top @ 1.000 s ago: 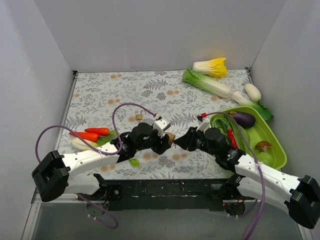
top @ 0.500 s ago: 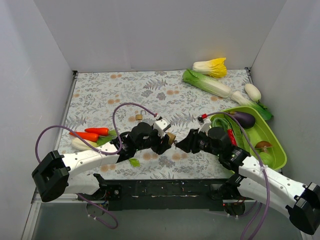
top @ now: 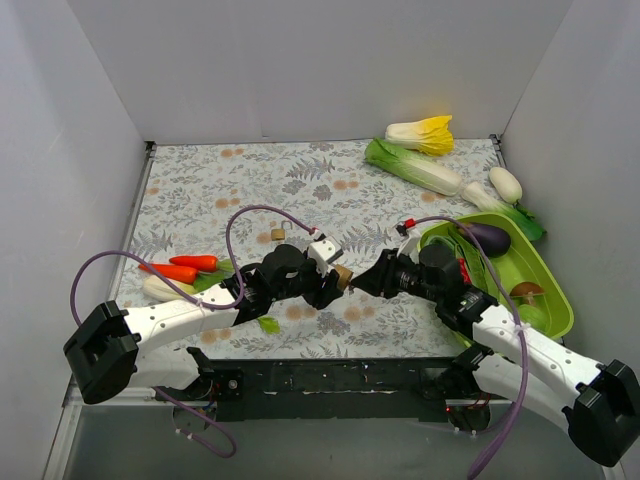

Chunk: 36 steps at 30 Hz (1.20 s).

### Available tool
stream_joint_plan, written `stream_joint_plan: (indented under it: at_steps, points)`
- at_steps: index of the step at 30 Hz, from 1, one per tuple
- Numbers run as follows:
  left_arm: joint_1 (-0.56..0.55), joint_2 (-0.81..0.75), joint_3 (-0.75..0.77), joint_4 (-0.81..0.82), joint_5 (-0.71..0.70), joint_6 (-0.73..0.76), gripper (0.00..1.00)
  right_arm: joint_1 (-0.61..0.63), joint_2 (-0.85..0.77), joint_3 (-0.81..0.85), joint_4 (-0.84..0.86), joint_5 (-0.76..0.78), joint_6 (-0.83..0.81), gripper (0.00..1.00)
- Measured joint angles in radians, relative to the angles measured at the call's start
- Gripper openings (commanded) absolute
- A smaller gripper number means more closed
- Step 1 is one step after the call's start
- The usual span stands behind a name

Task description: Unlock with the key

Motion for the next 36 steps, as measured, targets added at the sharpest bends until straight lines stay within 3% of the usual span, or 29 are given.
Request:
stream_joint_plan:
  at_steps: [9, 28, 30, 31, 36]
  points:
    - [0.0, 0.0, 0.0, 0.001, 0.002, 0.005, 0.0, -0.007, 0.039, -0.001, 0.025, -0.053, 0.011, 0.31]
    - [0.0, 0.0, -0.004, 0.003, 0.018, 0.013, 0.0, -0.045, 0.089, -0.028, 0.101, -0.114, 0.066, 0.12]
    - [0.0, 0.0, -0.005, 0.003, 0.018, 0.013, 0.0, -0.047, 0.091, -0.03, 0.104, -0.12, 0.071, 0.08]
    - [0.0, 0.0, -0.005, 0.003, 0.018, 0.013, 0.0, -0.047, 0.091, -0.03, 0.105, -0.121, 0.072, 0.01]
    - [0.0, -0.002, -0.005, 0.003, 0.015, 0.022, 0.0, -0.052, 0.091, -0.039, 0.119, -0.127, 0.09, 0.01]
